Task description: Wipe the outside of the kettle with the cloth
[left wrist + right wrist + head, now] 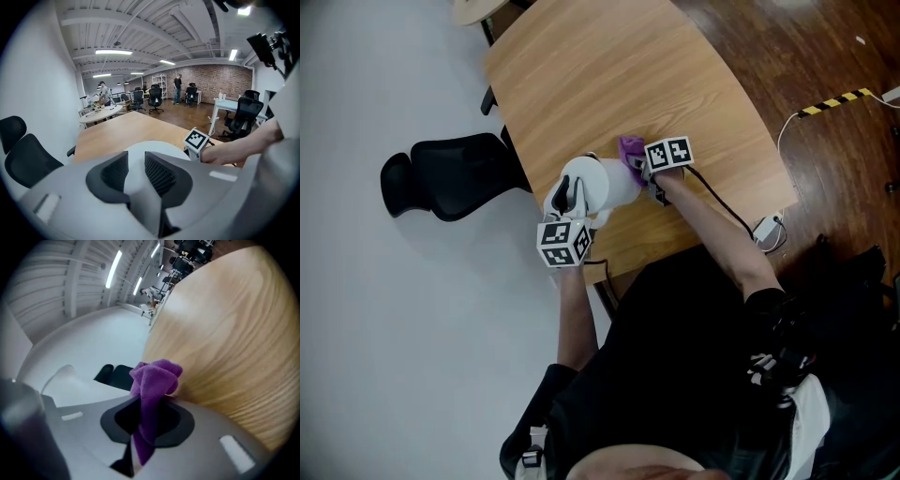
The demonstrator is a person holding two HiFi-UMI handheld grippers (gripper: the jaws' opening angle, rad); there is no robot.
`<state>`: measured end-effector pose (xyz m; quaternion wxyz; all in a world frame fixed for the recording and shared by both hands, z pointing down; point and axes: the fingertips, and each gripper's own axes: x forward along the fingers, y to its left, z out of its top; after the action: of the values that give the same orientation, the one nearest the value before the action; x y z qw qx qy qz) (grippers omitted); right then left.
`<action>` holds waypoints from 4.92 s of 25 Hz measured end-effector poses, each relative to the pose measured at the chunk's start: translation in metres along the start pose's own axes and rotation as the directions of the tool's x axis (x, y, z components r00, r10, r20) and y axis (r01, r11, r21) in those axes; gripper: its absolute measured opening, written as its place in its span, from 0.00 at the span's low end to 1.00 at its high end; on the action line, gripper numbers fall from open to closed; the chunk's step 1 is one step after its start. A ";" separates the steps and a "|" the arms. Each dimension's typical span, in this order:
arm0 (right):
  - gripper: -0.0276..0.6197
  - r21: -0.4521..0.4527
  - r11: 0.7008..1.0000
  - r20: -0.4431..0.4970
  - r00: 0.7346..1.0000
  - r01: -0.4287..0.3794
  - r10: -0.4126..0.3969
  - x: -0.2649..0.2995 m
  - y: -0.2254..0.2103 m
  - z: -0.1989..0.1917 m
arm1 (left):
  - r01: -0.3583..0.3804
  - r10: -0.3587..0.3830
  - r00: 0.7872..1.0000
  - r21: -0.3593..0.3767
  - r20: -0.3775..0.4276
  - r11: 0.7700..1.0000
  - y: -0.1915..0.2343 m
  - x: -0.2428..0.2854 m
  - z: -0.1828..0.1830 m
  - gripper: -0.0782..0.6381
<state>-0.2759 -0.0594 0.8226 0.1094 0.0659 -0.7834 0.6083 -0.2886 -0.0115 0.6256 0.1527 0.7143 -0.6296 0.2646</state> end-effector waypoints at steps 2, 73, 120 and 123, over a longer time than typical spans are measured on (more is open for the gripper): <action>0.11 0.016 0.998 -0.068 0.996 0.053 -0.051 0.004 -0.025 -0.011 | 0.008 -0.008 1.000 0.000 0.002 1.000 0.000 0.000 0.000 0.11; 0.11 -0.198 0.888 -0.009 0.906 -0.416 0.422 -0.014 0.222 -0.022 | 0.475 -0.395 0.846 -0.171 0.358 0.863 0.131 -0.160 -0.076 0.29; 0.11 -0.881 0.453 0.295 0.587 -0.139 0.754 -0.329 0.369 0.090 | 0.954 -0.053 0.206 -0.189 0.977 0.231 0.022 -0.145 0.171 0.19; 0.11 -0.855 0.486 0.232 0.708 -0.178 0.667 -0.306 0.362 0.052 | 0.961 -0.031 0.173 -0.162 0.984 0.226 0.035 -0.155 0.169 0.19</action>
<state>-0.0702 -0.0278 0.3935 -0.2600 -0.0260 -0.9512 0.1645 -0.3020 0.0167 0.3958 0.2232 0.7503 -0.2887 -0.5513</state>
